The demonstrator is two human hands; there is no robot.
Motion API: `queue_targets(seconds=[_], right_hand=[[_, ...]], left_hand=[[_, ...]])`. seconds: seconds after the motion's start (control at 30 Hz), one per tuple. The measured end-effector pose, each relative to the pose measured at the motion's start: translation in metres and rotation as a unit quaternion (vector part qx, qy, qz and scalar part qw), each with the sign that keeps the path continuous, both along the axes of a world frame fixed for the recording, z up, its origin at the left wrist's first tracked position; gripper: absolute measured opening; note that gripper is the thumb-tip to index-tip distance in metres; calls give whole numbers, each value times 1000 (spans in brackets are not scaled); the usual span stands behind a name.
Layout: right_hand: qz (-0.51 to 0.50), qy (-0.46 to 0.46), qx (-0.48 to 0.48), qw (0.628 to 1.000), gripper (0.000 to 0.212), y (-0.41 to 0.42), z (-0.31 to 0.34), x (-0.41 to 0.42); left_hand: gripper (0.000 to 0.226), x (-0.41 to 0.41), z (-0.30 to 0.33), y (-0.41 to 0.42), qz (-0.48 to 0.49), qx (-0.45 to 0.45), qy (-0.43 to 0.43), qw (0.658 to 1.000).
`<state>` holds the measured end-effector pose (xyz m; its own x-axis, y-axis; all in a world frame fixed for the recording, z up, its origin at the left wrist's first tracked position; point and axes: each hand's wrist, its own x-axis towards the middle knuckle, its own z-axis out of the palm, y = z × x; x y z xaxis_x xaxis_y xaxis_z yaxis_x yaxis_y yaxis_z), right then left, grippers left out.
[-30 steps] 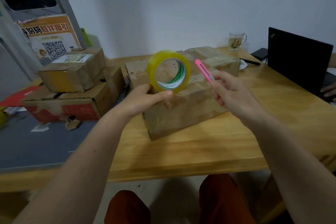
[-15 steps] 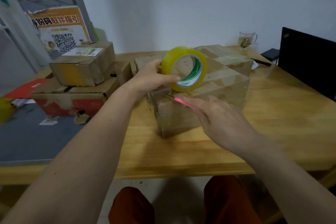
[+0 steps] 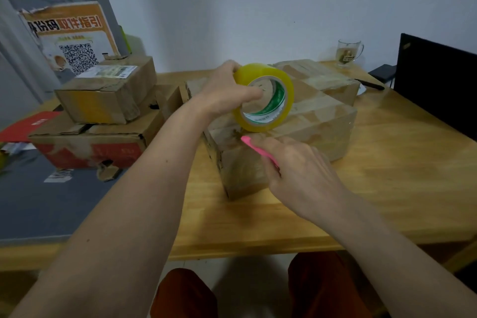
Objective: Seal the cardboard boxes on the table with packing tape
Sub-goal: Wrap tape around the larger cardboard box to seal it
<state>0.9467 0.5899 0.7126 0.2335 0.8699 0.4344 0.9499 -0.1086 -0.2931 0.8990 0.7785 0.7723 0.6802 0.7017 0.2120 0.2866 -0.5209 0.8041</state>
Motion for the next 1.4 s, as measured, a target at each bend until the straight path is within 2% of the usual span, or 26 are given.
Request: queue_targets(seconds=[0.07, 0.1, 0.27, 0.37, 0.47, 0.57, 0.73, 0.97, 1.1, 1.2, 1.3, 1.4], right_hand=[[7, -21, 1, 1000, 45, 6, 0, -1], [4, -38, -5, 999, 46, 9, -1, 0], [-13, -105, -28, 994, 61, 24, -7, -2], [50, -127, -3, 991, 60, 30, -6, -6], [101, -135, -37, 985, 77, 33, -10, -11], [90, -130, -58, 986, 61, 35, -18, -14], [71, -127, -38, 989, 62, 38, -17, -17], [58, -150, -42, 986, 68, 43, -13, -22], [78, -145, -54, 985, 75, 42, -10, -21], [95, -133, -48, 985, 69, 39, -8, -17], [101, -99, -53, 988, 59, 38, -7, -13], [103, -86, -66, 989, 72, 32, -7, -11]], left_hand=[[26, 5, 5, 2, -18, -40, 22, 999], [23, 5, 5, 2, -29, -62, 13, 998], [40, -4, -10, -1, -47, -125, -85, 987], [29, -9, -21, -4, -51, -170, -150, 973], [27, -10, -26, -1, -46, -175, -170, 969], [30, -9, -27, 0, -47, -161, -162, 972], [23, -8, -24, 5, -57, -157, -180, 970], [20, -6, -32, 0, -11, -204, -261, 943], [31, 10, -21, -10, -1, -269, -340, 901], [33, 18, -14, -16, -22, -243, -290, 926], [13, 14, -10, -9, -32, -234, -208, 949], [48, 8, -7, 1, -16, -127, -95, 987]])
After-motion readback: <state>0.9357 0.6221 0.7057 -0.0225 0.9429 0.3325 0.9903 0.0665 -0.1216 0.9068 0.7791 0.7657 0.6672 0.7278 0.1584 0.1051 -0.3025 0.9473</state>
